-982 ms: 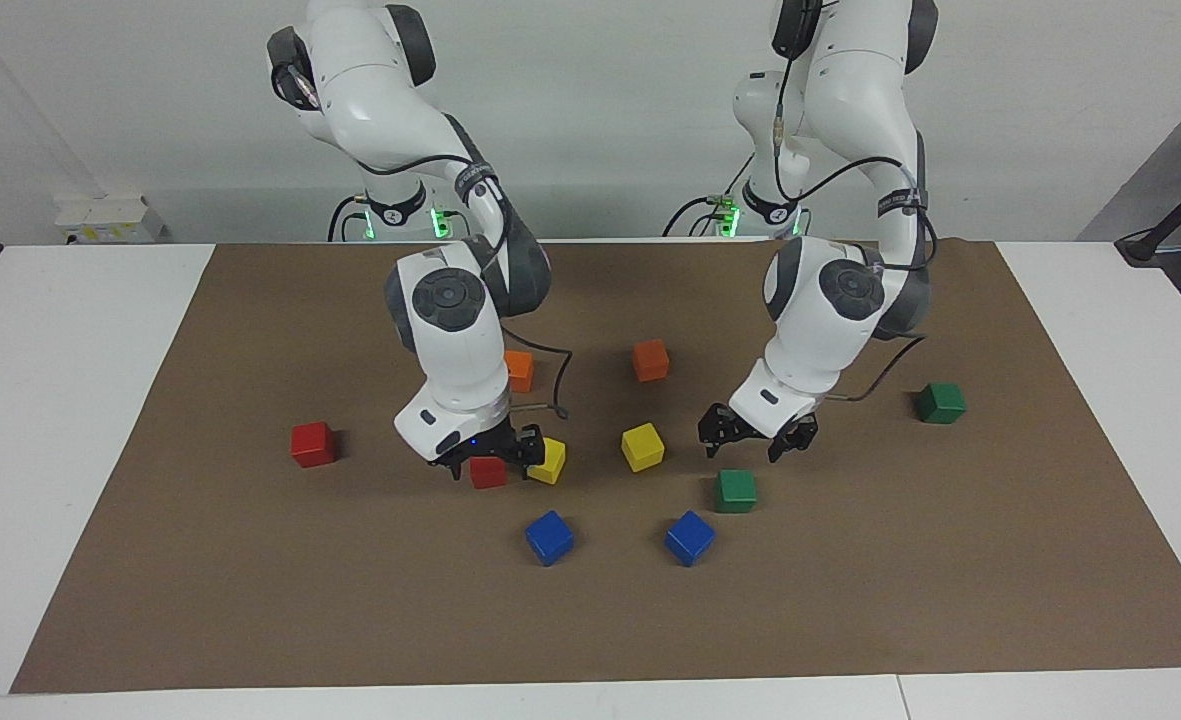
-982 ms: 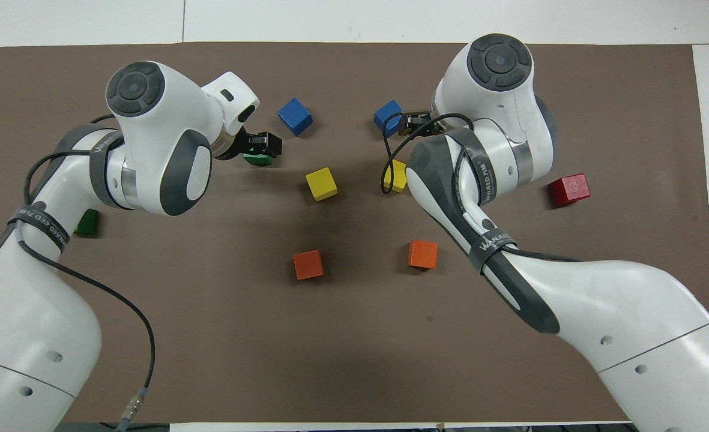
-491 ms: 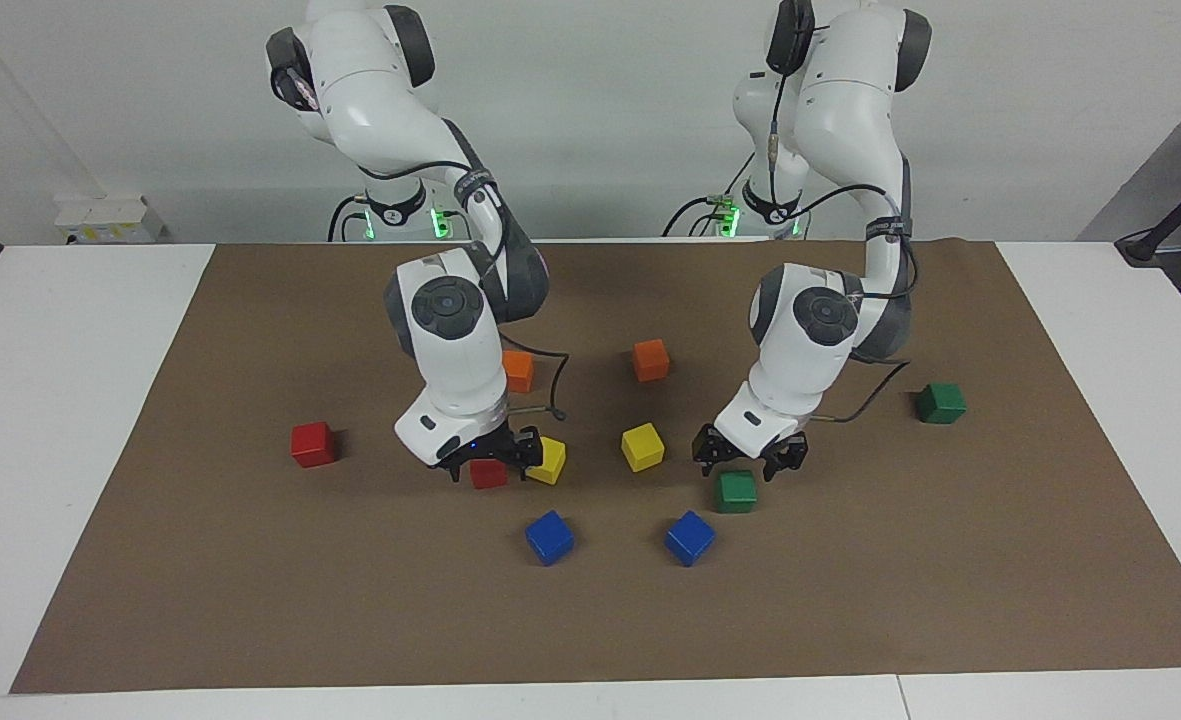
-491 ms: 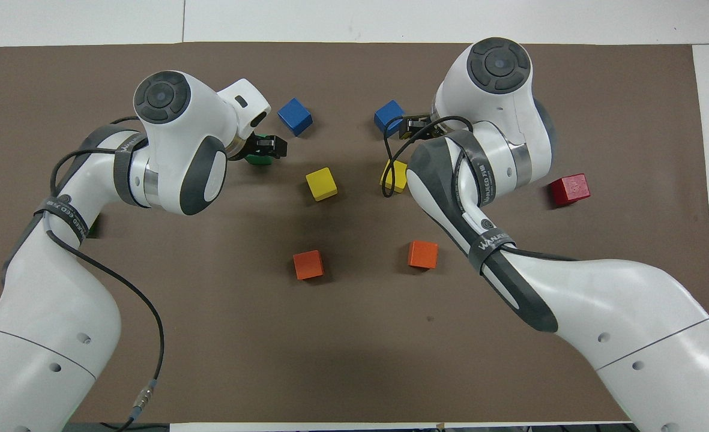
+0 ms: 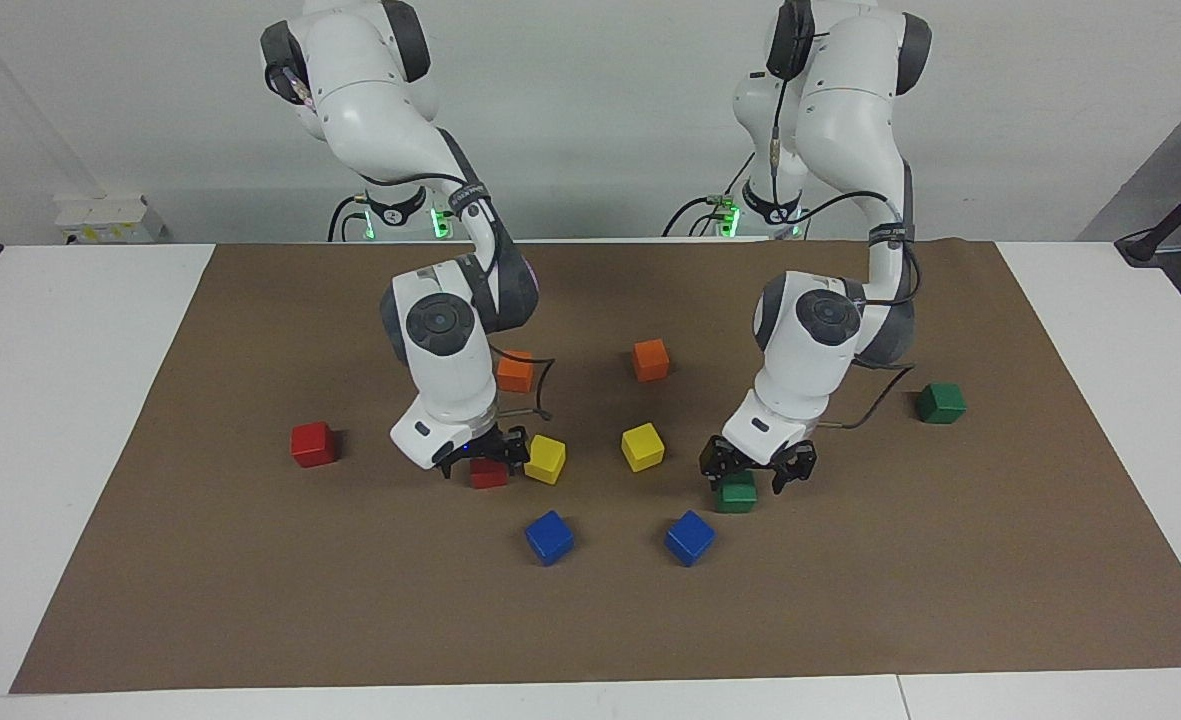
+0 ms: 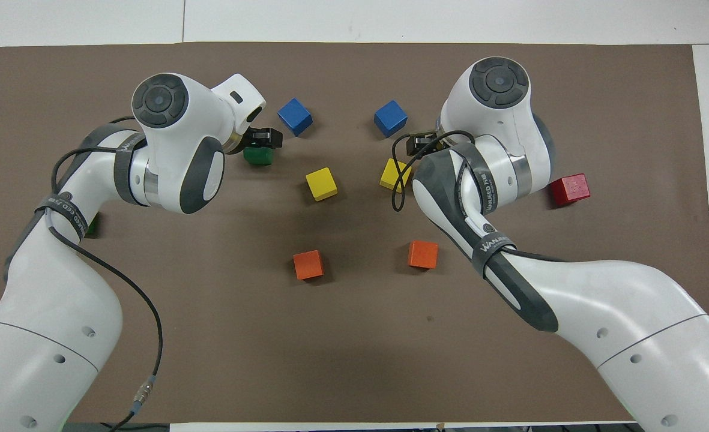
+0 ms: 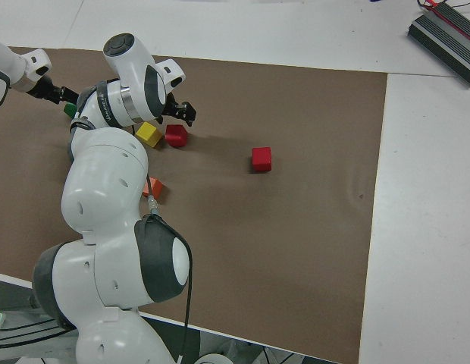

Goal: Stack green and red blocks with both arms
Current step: 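Close the left gripper on green while the right gripper closes on red, then carry green outward with the left gripper while the right gripper carries red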

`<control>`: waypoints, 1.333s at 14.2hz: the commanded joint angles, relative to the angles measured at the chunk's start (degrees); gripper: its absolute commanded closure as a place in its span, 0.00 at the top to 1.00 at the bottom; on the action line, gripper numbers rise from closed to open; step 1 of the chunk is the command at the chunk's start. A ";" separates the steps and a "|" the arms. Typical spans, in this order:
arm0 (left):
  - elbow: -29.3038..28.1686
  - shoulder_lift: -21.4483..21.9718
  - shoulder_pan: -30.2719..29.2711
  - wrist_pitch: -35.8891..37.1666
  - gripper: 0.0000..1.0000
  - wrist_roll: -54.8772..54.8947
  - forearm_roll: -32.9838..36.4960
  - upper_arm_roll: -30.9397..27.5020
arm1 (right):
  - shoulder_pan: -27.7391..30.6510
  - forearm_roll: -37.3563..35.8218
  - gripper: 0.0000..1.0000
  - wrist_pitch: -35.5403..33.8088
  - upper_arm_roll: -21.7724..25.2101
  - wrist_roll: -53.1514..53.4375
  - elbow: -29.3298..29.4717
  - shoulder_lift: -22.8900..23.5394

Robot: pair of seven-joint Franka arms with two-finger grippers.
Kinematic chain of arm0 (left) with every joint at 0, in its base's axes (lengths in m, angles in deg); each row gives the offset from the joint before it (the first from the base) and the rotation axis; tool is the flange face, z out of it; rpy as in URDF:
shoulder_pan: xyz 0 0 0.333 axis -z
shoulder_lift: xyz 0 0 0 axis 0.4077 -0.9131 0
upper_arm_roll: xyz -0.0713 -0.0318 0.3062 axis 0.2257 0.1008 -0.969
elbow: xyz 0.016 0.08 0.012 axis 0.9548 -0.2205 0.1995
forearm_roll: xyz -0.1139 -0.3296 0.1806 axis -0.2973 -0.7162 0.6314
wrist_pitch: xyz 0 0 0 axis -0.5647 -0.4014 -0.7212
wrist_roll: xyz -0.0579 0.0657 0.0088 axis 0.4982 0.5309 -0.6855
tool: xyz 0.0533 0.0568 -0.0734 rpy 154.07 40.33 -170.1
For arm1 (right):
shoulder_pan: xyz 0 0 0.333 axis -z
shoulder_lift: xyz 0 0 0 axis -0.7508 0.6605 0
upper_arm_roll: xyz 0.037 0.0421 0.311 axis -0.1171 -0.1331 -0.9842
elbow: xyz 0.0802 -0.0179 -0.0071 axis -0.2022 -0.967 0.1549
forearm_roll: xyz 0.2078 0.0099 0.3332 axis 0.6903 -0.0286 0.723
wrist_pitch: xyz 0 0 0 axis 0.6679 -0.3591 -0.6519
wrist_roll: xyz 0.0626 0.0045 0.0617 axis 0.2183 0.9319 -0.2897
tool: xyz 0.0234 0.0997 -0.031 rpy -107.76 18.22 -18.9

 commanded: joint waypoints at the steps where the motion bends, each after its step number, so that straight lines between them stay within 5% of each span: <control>1: -1.70 -0.82 1.22 -4.70 1.00 -3.62 1.44 -1.01 | 0.52 0.43 1.00 3.49 -0.46 -1.24 -5.12 -3.00; 6: -2.59 -0.74 1.39 -6.04 1.00 -3.89 1.53 -1.89 | 0.61 0.43 1.00 8.15 -0.46 -1.76 -9.60 -4.05; 7: -2.59 -0.74 1.39 -6.47 0.93 -5.03 1.53 -1.89 | 0.61 0.43 0.97 8.33 -0.46 -1.68 -9.95 -4.14; 9: -2.77 -0.74 1.39 -7.36 0.53 -6.62 1.70 -1.89 | 0.70 0.43 0.69 8.50 -0.46 -1.76 -11.00 -4.49; 11: -3.12 -0.56 1.48 -6.83 0.03 -6.62 1.70 -1.89 | 1.13 0.43 0.05 8.51 -0.46 -2.37 -11.45 -4.76; 15: -2.07 -0.39 1.39 -3.76 0.00 -6.62 1.62 -1.89 | 5.08 0.34 0.00 -0.94 -0.46 -5.17 -5.85 -5.81; 19: 0.29 -0.30 1.22 -1.31 0.00 -8.11 1.09 -1.80 | 12.20 0.25 0.00 -6.78 -0.20 -18.52 -10.39 -14.49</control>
